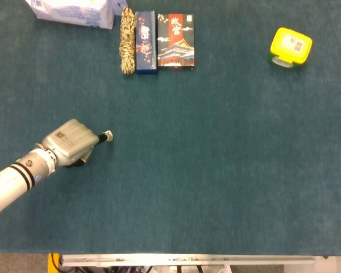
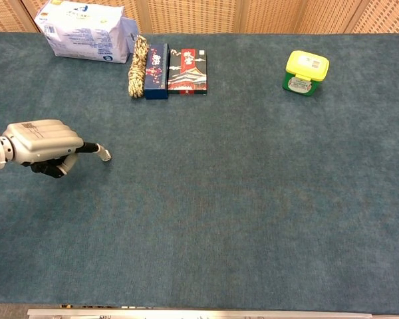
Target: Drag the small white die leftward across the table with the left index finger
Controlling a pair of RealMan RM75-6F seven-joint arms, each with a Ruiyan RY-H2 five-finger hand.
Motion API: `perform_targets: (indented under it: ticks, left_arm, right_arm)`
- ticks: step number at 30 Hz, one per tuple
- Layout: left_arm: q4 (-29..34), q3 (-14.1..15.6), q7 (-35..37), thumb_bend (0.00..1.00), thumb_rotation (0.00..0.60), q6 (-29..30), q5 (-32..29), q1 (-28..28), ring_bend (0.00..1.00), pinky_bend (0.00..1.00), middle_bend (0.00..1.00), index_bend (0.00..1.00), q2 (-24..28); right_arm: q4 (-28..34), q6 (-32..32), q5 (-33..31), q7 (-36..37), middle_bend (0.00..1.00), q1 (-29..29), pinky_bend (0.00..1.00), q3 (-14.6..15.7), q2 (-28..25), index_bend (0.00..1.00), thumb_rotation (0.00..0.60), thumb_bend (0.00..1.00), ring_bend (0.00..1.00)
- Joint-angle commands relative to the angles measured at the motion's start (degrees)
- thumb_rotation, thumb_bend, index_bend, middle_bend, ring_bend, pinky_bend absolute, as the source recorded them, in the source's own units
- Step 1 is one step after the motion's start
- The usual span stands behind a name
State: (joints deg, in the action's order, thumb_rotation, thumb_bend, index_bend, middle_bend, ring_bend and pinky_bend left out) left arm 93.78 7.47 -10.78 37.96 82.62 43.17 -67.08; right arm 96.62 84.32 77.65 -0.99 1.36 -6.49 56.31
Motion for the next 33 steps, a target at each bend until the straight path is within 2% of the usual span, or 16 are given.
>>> perform_targets:
  ticks: [1,6,14,19,22,26,29,33]
  left_arm:
    - [-0.1,-0.1,0.0,1.00,0.600,0.0,0.0,0.0,0.99,1.00,1.00,0.17,-0.1]
    - [1.2,0.2,0.2,1.00,0.600,1.9,1.2,-0.9,0.99,1.00,1.00,0.17,0.9]
    - [6.0,2.3,-0.5,1.00,0.600,11.3,6.6,-5.7,0.91,1.00,1.00,0.17,5.3]
    - [7.0,3.2,-2.9,1.00,0.600,13.5,7.8,-7.7,0.90,1.00,1.00,0.17,6.2]
    - [7.8,3.3,-3.7,1.00,0.600,14.8,7.8,-8.9,0.90,1.00,1.00,0.17,6.7]
    - [7.3,3.4,-4.8,1.00,0.600,15.6,8.0,-10.0,0.90,1.00,1.00,0.28,6.7]
    - [6.8,3.0,-4.9,1.00,0.600,17.2,7.8,-11.1,0.89,1.00,1.00,0.28,6.7]
    - [5.7,2.0,-5.8,0.96,0.600,21.1,7.2,-13.3,0.82,0.97,0.99,0.28,6.9]
  right_arm:
    - [0.0,0.1,0.0,0.0,0.32,0.0,0.35,0.0,0.0,0.33,0.600,0.20,0.19]
    - [0.2,0.8,0.6,0.9,0.32,-0.3,0.35,0.0,-0.1,0.33,0.600,0.20,0.19]
    - [-0.2,1.6,3.8,3.6,0.32,-0.3,0.35,0.6,-0.3,0.33,0.600,0.19,0.19]
    - [-1.8,3.4,7.4,5.6,0.35,0.0,0.35,0.9,1.1,0.37,0.600,0.19,0.19]
    - [-3.0,4.9,8.9,6.1,0.36,0.0,0.35,0.8,2.2,0.39,0.600,0.19,0.20]
    - [-5.0,8.3,9.5,7.4,0.40,-0.2,0.35,-0.6,4.5,0.44,0.600,0.21,0.24]
    - [-5.4,8.6,9.2,8.2,0.40,-0.5,0.35,-0.7,4.7,0.44,0.600,0.21,0.24]
    - [-5.2,8.1,8.2,8.3,0.40,-0.5,0.35,-0.9,4.3,0.44,0.600,0.21,0.24]
